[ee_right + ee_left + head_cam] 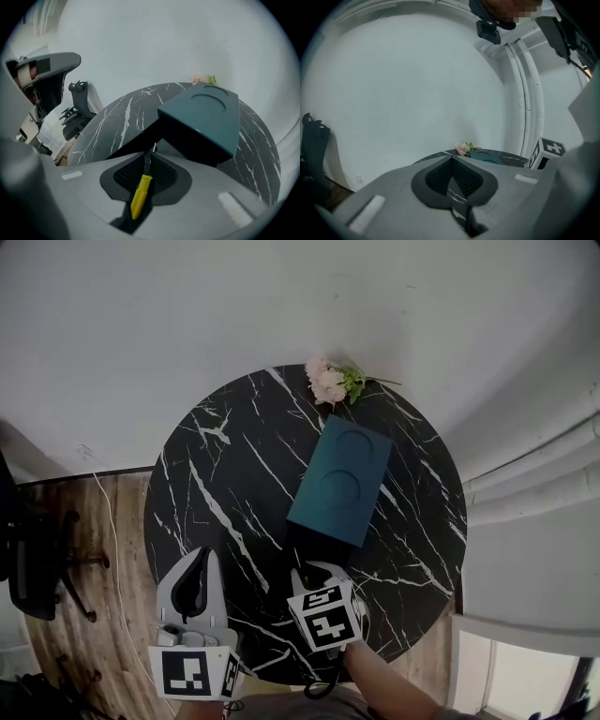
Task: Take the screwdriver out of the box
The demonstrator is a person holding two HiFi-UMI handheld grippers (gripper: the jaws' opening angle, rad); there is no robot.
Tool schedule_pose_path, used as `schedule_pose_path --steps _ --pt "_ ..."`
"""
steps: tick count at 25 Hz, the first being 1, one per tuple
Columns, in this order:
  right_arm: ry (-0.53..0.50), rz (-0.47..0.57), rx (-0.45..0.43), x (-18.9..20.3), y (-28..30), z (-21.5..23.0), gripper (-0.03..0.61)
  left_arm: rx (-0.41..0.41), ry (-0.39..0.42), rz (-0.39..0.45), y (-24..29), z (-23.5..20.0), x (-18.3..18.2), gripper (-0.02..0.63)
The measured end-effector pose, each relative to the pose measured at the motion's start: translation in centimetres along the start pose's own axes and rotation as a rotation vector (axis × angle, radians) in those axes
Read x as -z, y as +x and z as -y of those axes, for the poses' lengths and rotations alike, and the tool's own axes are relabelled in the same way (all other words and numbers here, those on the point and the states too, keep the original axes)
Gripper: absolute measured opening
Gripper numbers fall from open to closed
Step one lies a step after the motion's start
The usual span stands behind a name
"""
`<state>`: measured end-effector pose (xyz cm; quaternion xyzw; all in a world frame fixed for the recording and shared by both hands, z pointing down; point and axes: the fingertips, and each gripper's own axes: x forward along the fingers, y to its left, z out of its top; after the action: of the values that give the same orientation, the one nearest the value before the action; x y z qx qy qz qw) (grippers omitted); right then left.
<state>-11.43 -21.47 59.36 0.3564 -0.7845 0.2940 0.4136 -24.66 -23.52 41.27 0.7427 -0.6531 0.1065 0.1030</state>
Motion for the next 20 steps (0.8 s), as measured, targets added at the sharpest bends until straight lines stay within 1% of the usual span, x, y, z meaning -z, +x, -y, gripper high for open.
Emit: schedule_pose_path --steps 3,6,7,9,11,14,18,20 --pt "0.004 -0.016 0.0 0.06 0.1 0.03 0.073 0.004 0.0 0.003 0.07 0.05 -0.06 0.0" --pt "-0.013 -0.028 0.013 0.04 0.19 -0.04 0.08 0.006 -0.003 0.002 0.11 -0.08 -0.05 0.0" --pt "-0.025 -0.034 0.023 0.1 0.2 -0.03 0.073 0.006 -0.004 0.001 0.12 -0.11 -0.06 0.0" --pt "-0.048 -0.044 0.043 0.22 0.24 0.09 0.032 0.006 -0.005 0.002 0.11 -0.14 -0.1 0.0" --pt "-0.055 -0.048 0.051 0.27 0.3 0.2 0.026 0.006 -0.004 0.003 0.04 -0.16 -0.13 0.0" --pt "-0.033 -0.032 0.048 0.19 0.11 0.33 0.026 0.002 -0.003 0.004 -0.27 -0.25 -0.11 0.0" --pt "0.012 0.023 0.024 -0.22 -0.15 0.26 0.026 -0.001 -0.006 0.006 -0.5 -0.37 -0.02 0.0" --pt "0.042 0.026 0.01 -0.12 -0.23 -0.02 0.044 0.004 -0.01 0.007 -0.44 -0.3 -0.05 0.0"
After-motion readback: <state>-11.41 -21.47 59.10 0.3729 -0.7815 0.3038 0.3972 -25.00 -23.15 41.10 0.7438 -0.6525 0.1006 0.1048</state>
